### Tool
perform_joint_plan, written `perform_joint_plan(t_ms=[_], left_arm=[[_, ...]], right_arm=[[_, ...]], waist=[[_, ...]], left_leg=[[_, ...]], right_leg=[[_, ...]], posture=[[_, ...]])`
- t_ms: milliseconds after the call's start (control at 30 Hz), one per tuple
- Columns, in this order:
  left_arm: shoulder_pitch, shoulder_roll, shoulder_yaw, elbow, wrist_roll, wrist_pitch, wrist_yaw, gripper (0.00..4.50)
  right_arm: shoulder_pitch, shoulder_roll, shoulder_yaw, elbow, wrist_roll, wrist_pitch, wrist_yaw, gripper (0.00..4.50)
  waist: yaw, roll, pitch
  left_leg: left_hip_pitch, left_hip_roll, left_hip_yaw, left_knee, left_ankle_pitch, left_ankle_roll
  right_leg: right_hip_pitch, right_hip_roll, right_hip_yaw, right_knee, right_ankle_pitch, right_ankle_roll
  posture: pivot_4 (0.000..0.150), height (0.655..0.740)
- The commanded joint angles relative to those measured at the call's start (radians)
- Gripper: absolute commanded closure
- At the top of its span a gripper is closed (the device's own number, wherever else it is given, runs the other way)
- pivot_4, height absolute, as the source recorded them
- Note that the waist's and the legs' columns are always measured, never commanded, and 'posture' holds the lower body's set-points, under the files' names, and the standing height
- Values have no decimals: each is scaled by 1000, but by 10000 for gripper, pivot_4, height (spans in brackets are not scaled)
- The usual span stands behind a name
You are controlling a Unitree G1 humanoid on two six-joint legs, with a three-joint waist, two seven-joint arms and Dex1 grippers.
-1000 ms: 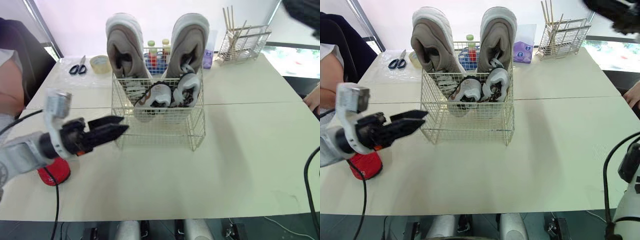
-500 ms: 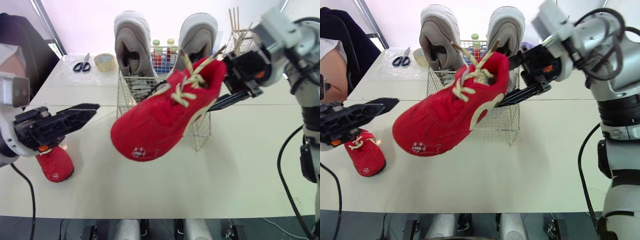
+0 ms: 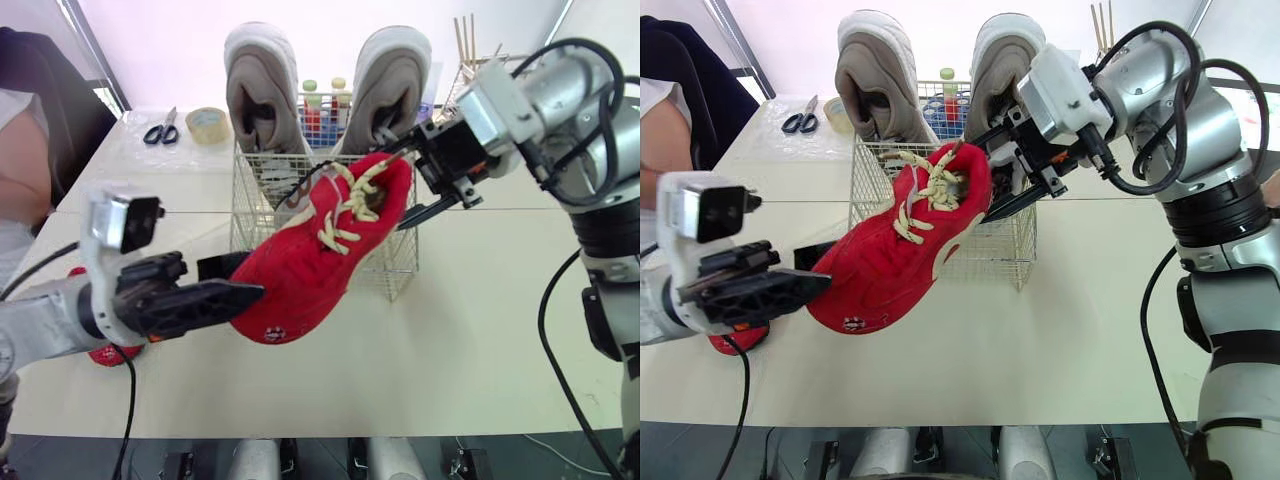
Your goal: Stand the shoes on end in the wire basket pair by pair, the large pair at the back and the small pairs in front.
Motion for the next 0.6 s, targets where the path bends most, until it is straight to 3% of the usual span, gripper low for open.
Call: perform_joint_plan(t_ms=[33,167,300,367,467,600], left_arm=[[-19,-19,-48,22,-18,-24,47,0],[-34,-34,-63,28,-18,-18,40,12236],[-39,-48,-72,24,-18,-24,43,32457],[-36,-54,-73,20,-18,-25,45,39580],[-23,-72,-56,3,-18,-42,50,41671],[-1,-149,29,-6,-18,-113,58,41671]], right_arm=[[-8,-9,-46,-41,8,11,2,25643],[4,-21,-56,-64,4,37,2,25643],[10,-23,-68,-63,-14,51,2,25643],[12,-18,-76,-53,-46,60,2,15510],[18,-16,-102,-16,-113,77,-13,1720],[66,-83,-188,100,-168,201,-124,783]], waist=[[2,0,0],[4,0,0],[4,0,0],[4,0,0],[3,0,0],[12,-1,0]], left_leg=[[0,0,0,0,0,0],[0,0,0,1,0,0],[0,0,-1,1,0,0],[0,0,-1,1,0,0],[0,0,-1,1,0,0],[0,0,-1,1,0,0]], right_leg=[[0,0,0,0,0,0],[0,0,0,0,0,0],[0,0,0,1,0,0],[0,1,0,1,0,0],[1,1,0,1,0,0],[1,1,0,1,0,0]], posture=[[1500,7352],[1500,7352],[1500,7352],[1500,7352],[1500,7352],[1500,7352]])
